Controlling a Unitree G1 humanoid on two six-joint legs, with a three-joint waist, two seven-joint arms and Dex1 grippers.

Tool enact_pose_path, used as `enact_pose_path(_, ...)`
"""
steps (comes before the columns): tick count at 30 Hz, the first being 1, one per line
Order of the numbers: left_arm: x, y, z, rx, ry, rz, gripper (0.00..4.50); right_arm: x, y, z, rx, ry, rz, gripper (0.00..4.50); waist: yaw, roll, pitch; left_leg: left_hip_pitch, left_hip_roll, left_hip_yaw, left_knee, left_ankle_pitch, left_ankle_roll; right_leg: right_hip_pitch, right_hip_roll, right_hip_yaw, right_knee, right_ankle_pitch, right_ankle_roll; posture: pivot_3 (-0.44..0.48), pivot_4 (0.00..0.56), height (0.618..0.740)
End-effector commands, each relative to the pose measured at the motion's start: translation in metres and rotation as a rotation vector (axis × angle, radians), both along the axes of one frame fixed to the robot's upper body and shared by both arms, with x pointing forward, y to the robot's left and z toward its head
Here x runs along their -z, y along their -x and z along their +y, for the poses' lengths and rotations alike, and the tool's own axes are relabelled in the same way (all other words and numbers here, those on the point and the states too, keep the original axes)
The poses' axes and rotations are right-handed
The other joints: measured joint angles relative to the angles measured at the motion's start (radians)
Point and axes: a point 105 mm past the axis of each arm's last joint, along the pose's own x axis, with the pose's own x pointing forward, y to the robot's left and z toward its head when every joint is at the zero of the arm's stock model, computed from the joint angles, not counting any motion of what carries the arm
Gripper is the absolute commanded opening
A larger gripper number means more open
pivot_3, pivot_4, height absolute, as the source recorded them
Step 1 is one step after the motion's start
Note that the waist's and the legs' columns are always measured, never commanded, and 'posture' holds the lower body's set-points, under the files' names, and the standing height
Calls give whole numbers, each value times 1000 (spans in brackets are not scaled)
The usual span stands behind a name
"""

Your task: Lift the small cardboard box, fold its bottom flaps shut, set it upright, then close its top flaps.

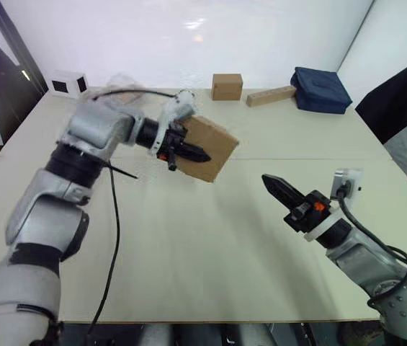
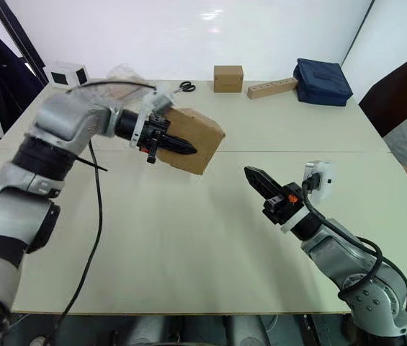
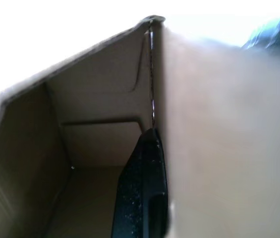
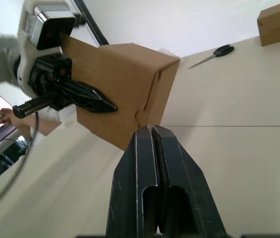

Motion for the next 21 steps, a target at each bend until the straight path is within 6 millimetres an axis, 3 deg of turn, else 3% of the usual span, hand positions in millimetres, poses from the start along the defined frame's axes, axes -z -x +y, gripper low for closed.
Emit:
enact_pose_path(1, 5, -10, -16, 112, -167, -142, 0, -11, -6, -2, 14, -10, -64, 7, 0, 0, 0, 0, 0, 0, 0, 0, 0, 0, 0, 0, 0, 0, 0, 0, 150, 740)
enact_pose_path(6, 27, 1, -32, 280, -396, -148, 0, -4, -9, 6, -1, 6, -67, 7, -3, 0, 0, -2, -1, 0, 0, -2, 4, -1, 1, 1, -1, -1, 2, 0, 150, 740)
enact_pose_path(11, 46, 11, -30, 343, -554, -153, 0, -1, -12, 1, 50, 10, -79, 7, -2, 0, 0, -3, 1, 0, 0, -4, 6, -3, 1, 1, -1, -1, 3, 0, 150, 740)
enact_pose_path(14, 57, 5, -25, 367, -657, -242, 0, 7, -10, 0, 89, 14, -68, 7, 1, 0, 0, -3, 1, 0, 0, -4, 6, -3, 1, 1, -1, -1, 3, 0, 150, 740)
enact_pose_path(20, 65, 18, -33, 397, -632, -206, 0, 14, -5, 1, 112, -19, -55, 7, -1, 0, 0, -4, 0, 0, 1, -4, 6, -3, 0, 1, 0, -1, 3, 0, 150, 740)
enact_pose_path(21, 65, 20, -36, 407, -617, -201, 259, 14, -5, 1, 115, -21, -54, 0, -1, 0, 0, -3, 0, 0, 2, -4, 6, -3, 0, 1, 0, -1, 3, 0, 150, 740)
